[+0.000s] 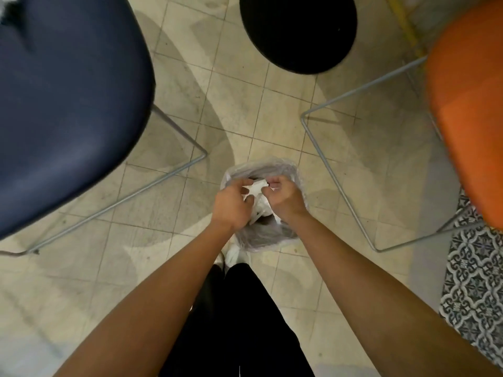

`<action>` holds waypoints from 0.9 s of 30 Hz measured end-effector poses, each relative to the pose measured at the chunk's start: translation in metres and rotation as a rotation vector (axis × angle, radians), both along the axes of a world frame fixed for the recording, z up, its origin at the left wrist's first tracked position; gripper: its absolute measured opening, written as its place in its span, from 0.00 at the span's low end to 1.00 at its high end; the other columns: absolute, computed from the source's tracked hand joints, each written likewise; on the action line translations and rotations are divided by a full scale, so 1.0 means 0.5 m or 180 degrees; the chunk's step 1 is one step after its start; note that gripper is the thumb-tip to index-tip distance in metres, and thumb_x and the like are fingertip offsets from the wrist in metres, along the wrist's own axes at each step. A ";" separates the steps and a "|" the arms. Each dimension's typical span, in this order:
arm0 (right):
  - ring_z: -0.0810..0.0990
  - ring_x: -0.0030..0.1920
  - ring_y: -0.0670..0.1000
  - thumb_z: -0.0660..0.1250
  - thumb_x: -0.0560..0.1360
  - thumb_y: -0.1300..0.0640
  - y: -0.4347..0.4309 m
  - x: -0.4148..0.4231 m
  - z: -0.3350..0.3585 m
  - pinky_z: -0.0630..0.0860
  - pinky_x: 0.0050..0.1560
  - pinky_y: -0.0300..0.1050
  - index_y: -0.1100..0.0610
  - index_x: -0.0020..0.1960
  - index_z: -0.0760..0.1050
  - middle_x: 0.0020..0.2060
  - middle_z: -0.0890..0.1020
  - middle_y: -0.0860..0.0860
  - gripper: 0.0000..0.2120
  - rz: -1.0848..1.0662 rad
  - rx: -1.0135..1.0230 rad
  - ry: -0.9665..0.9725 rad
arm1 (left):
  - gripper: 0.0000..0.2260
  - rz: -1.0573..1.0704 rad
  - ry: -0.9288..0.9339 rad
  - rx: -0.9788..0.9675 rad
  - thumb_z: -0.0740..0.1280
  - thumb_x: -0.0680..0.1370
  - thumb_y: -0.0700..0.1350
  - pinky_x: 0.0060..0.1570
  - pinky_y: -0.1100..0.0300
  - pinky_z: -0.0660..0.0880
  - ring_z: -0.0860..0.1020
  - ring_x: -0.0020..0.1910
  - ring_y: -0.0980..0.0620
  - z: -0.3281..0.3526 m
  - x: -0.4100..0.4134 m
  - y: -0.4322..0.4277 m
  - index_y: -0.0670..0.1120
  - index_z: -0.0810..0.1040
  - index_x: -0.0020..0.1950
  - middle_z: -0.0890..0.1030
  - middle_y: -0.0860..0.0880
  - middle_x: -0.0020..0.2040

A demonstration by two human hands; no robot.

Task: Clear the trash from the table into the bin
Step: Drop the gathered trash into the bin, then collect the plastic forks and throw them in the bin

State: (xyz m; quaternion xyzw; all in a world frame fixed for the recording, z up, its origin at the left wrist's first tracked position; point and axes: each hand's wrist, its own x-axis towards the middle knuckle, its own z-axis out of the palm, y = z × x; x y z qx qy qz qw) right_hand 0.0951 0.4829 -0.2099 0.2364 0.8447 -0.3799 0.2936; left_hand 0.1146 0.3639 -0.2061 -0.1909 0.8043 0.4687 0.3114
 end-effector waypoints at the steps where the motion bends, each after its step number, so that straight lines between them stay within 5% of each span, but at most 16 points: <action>1: 0.75 0.60 0.53 0.65 0.75 0.62 -0.012 -0.004 0.029 0.69 0.58 0.39 0.60 0.61 0.74 0.58 0.78 0.55 0.14 0.0044 -0.0012 0.0048 | 0.13 0.0034 0.0075 -0.0014 0.64 0.77 0.40 0.55 0.60 0.72 0.79 0.53 0.49 0.030 0.000 -0.012 0.46 0.74 0.62 0.80 0.47 0.54; 11: 0.76 0.56 0.51 0.64 0.75 0.60 -0.137 -0.063 0.235 0.69 0.56 0.38 0.58 0.59 0.74 0.57 0.76 0.53 0.12 0.0702 -0.0126 0.0556 | 0.16 0.0506 0.0635 -0.0211 0.65 0.76 0.43 0.49 0.66 0.67 0.73 0.49 0.59 0.245 -0.005 -0.134 0.49 0.73 0.63 0.79 0.51 0.55; 27: 0.78 0.53 0.52 0.65 0.74 0.61 -0.407 -0.171 0.338 0.71 0.55 0.41 0.58 0.56 0.76 0.54 0.79 0.55 0.11 0.1388 -0.0258 0.0885 | 0.14 0.1640 0.1130 -0.0540 0.68 0.75 0.45 0.56 0.57 0.75 0.79 0.52 0.52 0.356 -0.080 -0.386 0.48 0.75 0.60 0.81 0.49 0.54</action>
